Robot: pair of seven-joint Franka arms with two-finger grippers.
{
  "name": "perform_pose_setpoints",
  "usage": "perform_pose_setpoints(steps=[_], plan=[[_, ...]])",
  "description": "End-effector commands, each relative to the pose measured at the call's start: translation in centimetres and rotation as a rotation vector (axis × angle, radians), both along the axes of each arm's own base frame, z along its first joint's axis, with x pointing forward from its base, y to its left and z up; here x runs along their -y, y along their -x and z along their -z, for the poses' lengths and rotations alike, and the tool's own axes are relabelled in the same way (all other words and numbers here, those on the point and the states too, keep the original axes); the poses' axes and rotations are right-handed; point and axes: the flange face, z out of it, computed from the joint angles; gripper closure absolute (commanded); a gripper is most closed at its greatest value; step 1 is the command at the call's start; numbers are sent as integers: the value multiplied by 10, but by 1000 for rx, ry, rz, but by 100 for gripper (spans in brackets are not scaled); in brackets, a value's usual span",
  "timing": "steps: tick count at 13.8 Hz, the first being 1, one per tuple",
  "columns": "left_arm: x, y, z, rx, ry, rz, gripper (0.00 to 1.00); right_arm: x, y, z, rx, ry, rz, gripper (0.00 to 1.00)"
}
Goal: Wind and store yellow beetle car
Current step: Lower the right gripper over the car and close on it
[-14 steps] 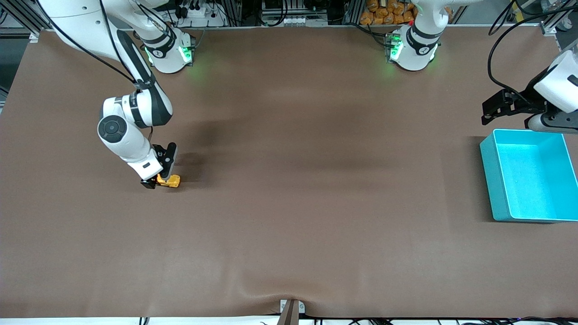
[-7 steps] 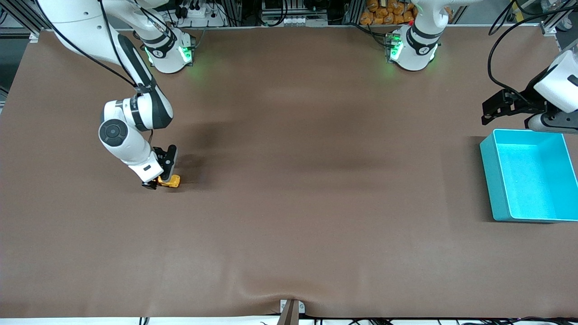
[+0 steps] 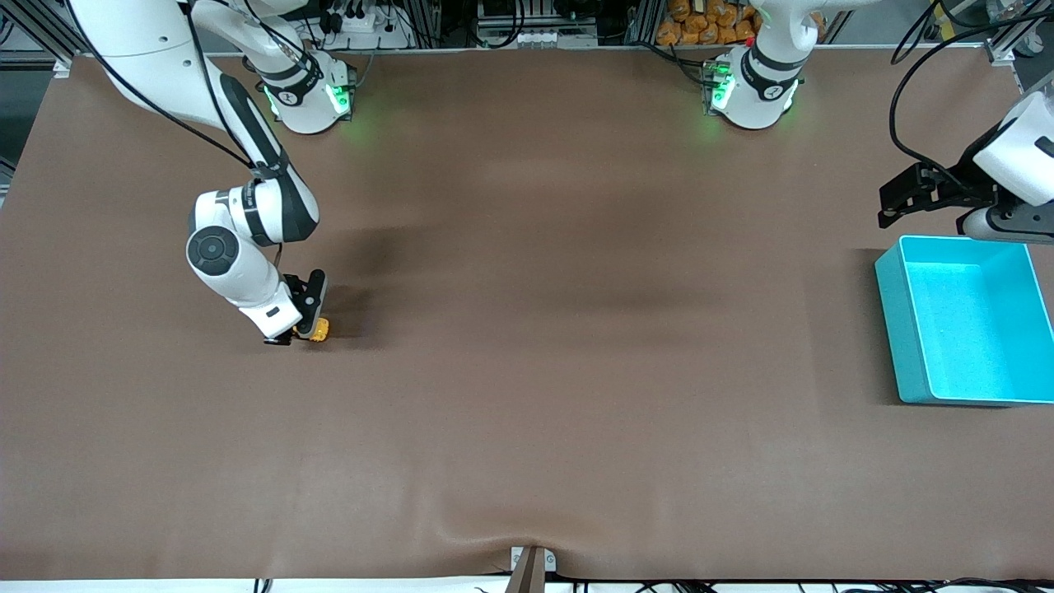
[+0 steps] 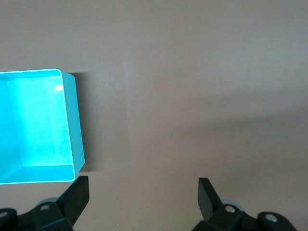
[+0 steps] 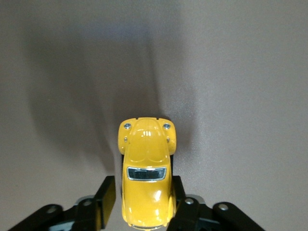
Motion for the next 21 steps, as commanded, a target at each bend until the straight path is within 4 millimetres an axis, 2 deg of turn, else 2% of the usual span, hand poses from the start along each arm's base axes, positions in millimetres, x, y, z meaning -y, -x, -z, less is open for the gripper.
perform_pose_setpoints(steps=[1,6,14,21], plan=[[0,2,-6,7,-19,-12,0,1,-4,3,8,0,-9,68],[-1,2,-6,6,-19,-13,0,2,-4,5,9,1,-18,93],[0,2,-6,6,-19,-12,0,18,-4,10,-1,7,-7,95],[-1,2,-6,7,-19,-13,0,42,-6,11,-10,8,-62,96]])
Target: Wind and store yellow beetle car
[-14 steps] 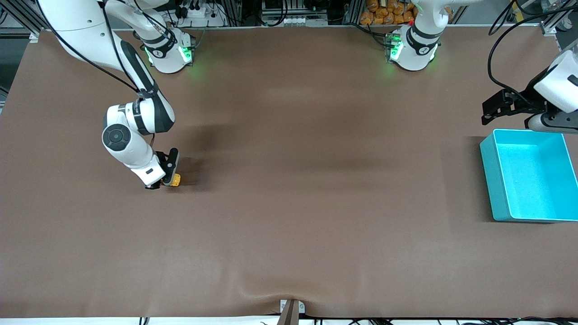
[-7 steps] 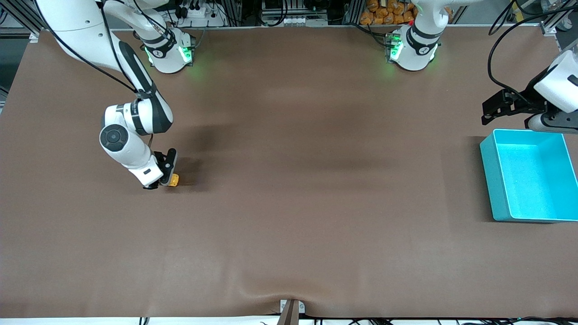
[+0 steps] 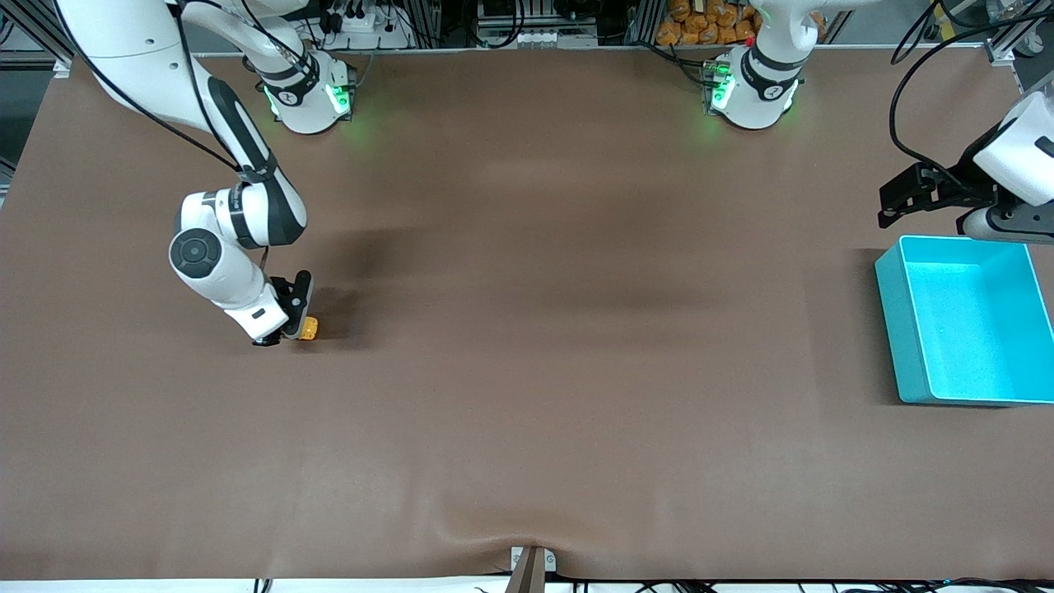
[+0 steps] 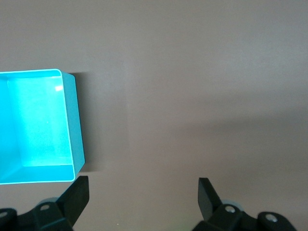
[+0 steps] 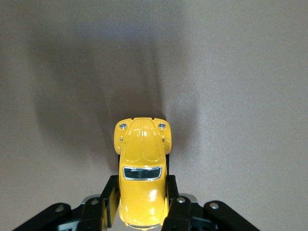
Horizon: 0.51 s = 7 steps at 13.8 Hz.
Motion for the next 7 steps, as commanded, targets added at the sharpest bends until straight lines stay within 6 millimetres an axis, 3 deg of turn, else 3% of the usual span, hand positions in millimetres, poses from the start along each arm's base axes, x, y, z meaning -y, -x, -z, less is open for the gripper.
perform_pose_setpoints(steps=[1,7], plan=[[0,2,-6,7,-19,-12,0,16,-4,10,1,6,-35,96],[-1,2,-6,7,-19,-15,0,34,-2,12,-7,7,-6,97]])
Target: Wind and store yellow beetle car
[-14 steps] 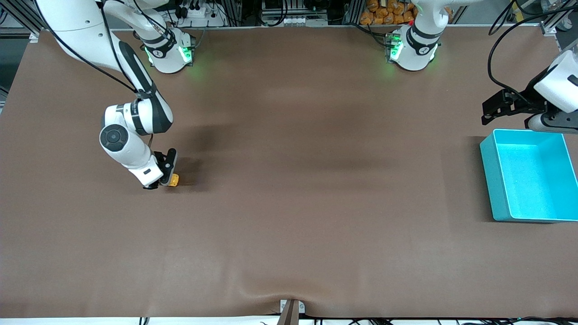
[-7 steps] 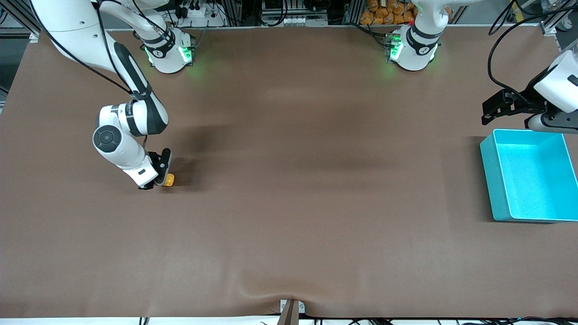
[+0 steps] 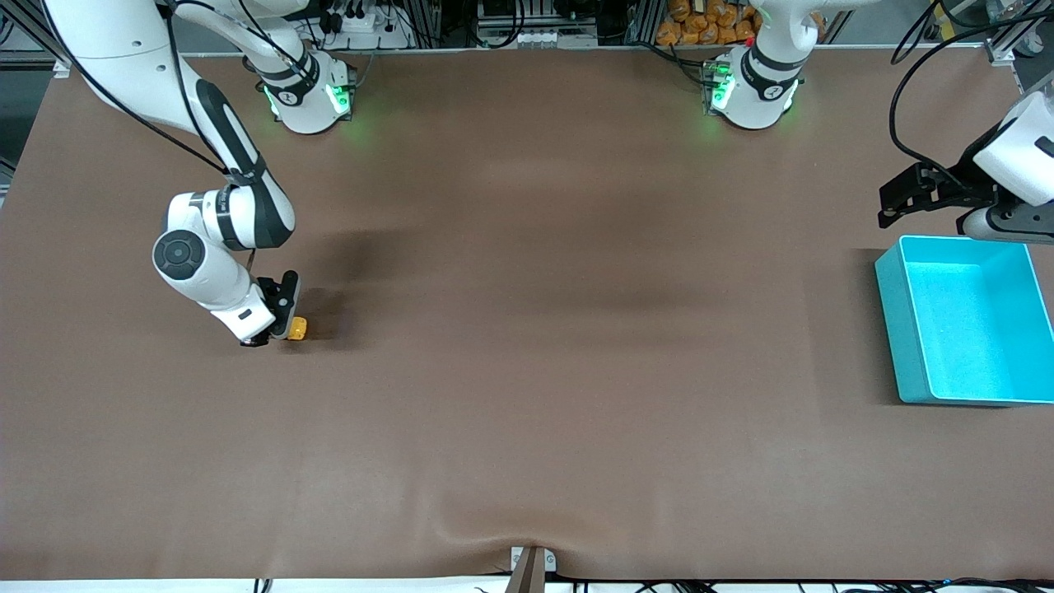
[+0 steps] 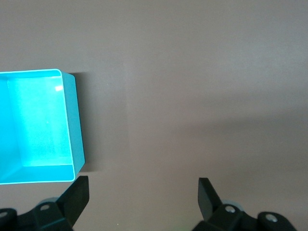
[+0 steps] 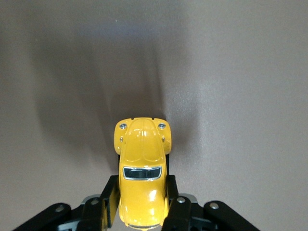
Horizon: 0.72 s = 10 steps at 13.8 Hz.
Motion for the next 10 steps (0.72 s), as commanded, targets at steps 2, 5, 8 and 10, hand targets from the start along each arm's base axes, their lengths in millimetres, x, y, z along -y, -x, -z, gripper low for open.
perform_pose_setpoints(steps=[2,5,8,10], plan=[[-1,2,-6,7,-19,-13,0,24,0,12,-6,7,-14,97],[-1,2,-6,7,-19,-13,0,42,1,13,-12,7,-6,96],[0,2,-6,7,-19,-12,0,63,3,14,-18,7,11,96],[-1,2,-6,7,-19,-13,0,76,4,15,-23,7,24,96]])
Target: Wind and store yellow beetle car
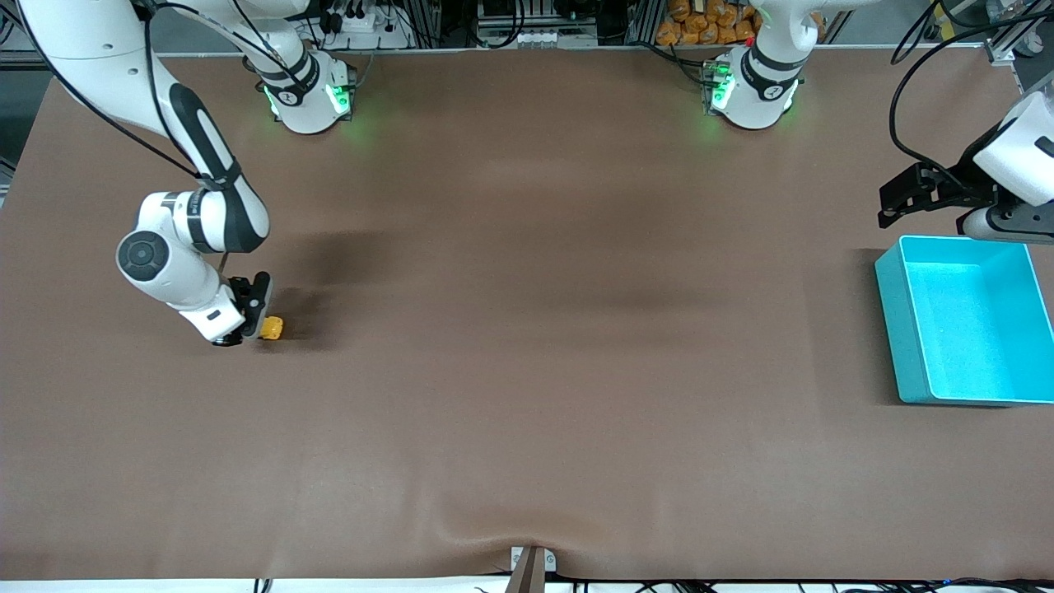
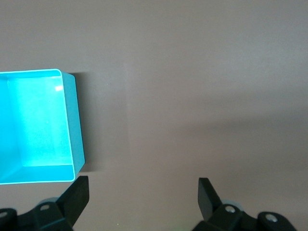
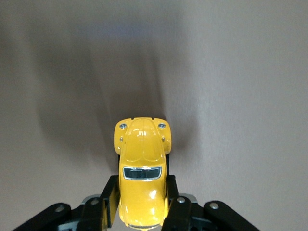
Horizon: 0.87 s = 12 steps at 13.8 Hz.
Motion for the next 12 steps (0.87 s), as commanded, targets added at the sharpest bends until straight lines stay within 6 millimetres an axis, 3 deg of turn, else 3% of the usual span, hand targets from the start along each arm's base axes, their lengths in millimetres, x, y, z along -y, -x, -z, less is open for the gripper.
perform_pose_setpoints(steps=[1,7,12], plan=[[0,2,-6,7,-19,-12,0,24,3,15,-14,6,-17,96],[1,2,-6,6,-19,-12,0,52,8,20,-22,5,27,95],[-1,2,-6,6,-19,-15,0,63,9,19,-23,4,12,92]])
